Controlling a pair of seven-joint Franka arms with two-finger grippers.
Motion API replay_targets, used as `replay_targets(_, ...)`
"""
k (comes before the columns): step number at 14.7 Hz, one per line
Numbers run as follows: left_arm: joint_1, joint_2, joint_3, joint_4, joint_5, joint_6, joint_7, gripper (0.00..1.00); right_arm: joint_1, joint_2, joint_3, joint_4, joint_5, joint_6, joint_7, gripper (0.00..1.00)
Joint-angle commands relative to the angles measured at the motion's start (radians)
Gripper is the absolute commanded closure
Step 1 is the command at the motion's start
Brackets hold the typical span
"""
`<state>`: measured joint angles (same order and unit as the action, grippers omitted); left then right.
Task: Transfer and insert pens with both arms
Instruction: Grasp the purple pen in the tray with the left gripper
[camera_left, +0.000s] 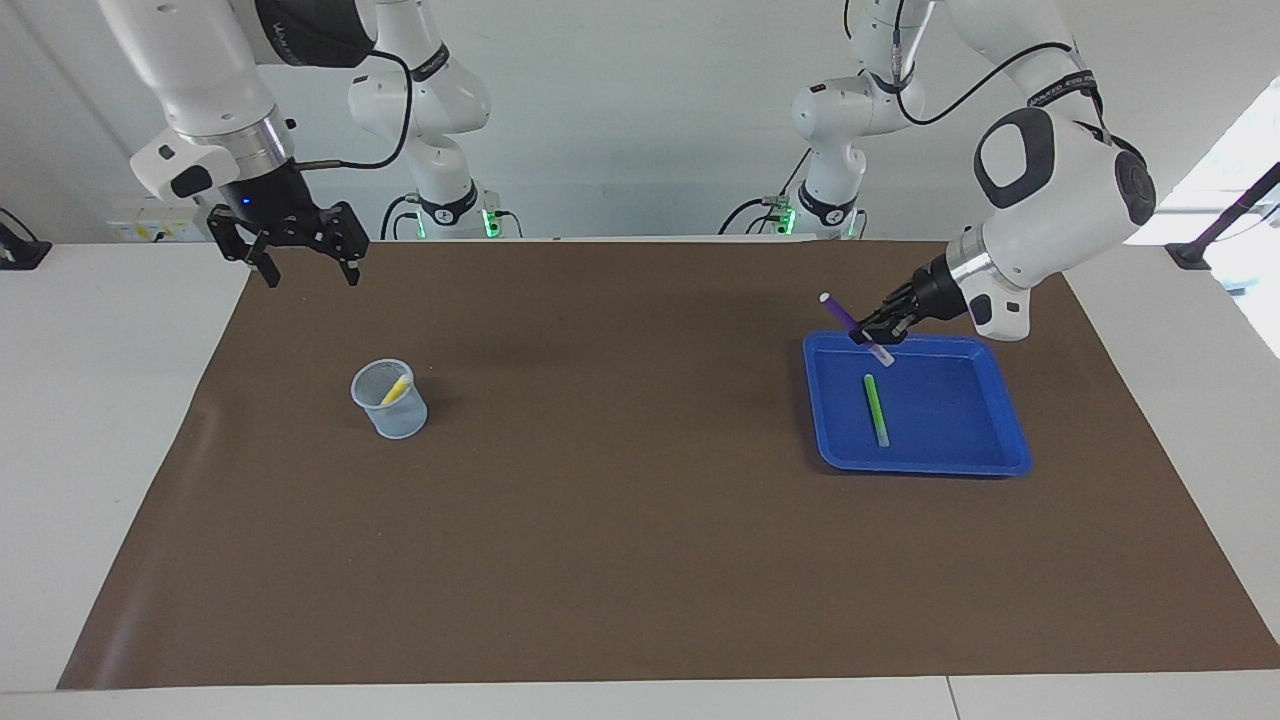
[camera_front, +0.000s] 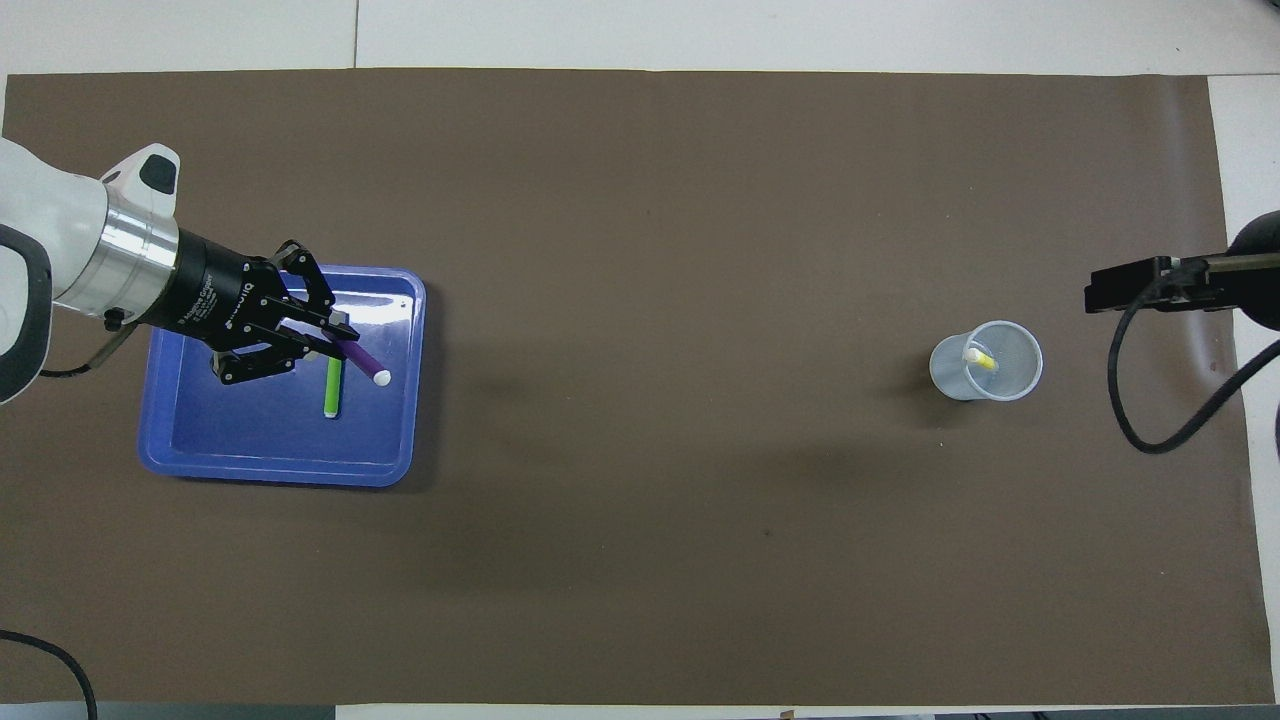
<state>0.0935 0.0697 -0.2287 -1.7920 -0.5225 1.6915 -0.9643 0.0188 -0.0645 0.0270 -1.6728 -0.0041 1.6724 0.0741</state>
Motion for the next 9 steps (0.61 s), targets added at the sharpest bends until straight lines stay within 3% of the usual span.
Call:
replay_targets(1, -0.006, -0.051, 0.003, -0.01, -0.143, -0.01, -0.138, 1.0, -0.014, 0.04, 0.098, 0.079, 0.002, -0.045, 0.137, 0.0)
replay_targets(5, -0.008, -0.086, 0.003, -0.052, -0.308, -0.01, -0.264, 1.0, -0.014, 0.06, 0.145, 0.107, 0.258, -0.022, 0.242, 0.0)
replay_targets(9, -0.03, -0.174, 0.003, -0.197, -0.462, 0.013, -0.28, 1.0, -0.013, 0.057, 0.175, 0.096, 0.521, 0.019, 0.332, 0.0)
